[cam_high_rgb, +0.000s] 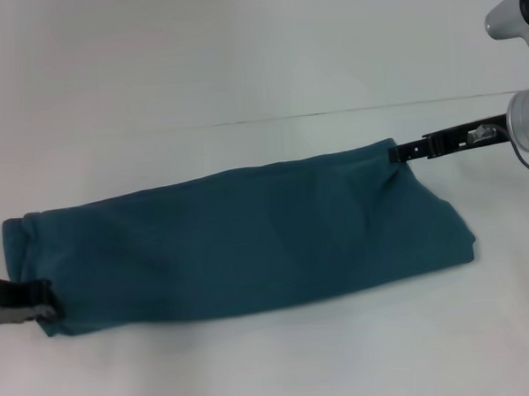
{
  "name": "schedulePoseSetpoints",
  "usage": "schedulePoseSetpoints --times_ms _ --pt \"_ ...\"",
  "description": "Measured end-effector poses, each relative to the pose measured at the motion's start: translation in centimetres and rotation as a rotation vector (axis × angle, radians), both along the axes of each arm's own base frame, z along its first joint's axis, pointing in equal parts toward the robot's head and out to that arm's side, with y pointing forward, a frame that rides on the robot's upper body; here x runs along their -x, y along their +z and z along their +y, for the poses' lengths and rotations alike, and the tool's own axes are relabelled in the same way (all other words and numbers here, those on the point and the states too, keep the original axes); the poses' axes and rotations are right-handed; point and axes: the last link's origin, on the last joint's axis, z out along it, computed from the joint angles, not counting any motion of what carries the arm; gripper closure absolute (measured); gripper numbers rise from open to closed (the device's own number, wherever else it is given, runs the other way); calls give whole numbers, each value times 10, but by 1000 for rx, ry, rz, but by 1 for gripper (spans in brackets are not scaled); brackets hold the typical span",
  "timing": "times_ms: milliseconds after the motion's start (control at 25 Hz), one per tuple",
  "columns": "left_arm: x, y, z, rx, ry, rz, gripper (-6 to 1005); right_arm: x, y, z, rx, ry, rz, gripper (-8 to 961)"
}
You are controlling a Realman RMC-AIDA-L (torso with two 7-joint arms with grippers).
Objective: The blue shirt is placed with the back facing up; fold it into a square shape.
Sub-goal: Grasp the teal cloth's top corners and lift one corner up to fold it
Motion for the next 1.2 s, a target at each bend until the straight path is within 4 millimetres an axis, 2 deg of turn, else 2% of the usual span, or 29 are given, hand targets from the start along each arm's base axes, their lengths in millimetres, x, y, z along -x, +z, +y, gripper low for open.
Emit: schedulePoseSetpoints --times_ms 200,400,640,800,880,1200 --pt "5 16 -8 -50 31 9 934 -1 2 -1 -6 -2 1 35" --pt "15 19 -15 -66 65 12 928 0 3 0 -8 0 2 34" --pt "21 23 -16 -101 85 -14 658 5 3 2 -11 7 1 35" --pt "21 16 -13 -104 88 -61 457 6 3 2 -10 9 1 35" --pt "22 13 -10 -105 94 -78 221 7 3 2 -9 11 0 35" --pt "29 12 -6 -121 112 -72 182 8 4 2 -8 17 -2 34"
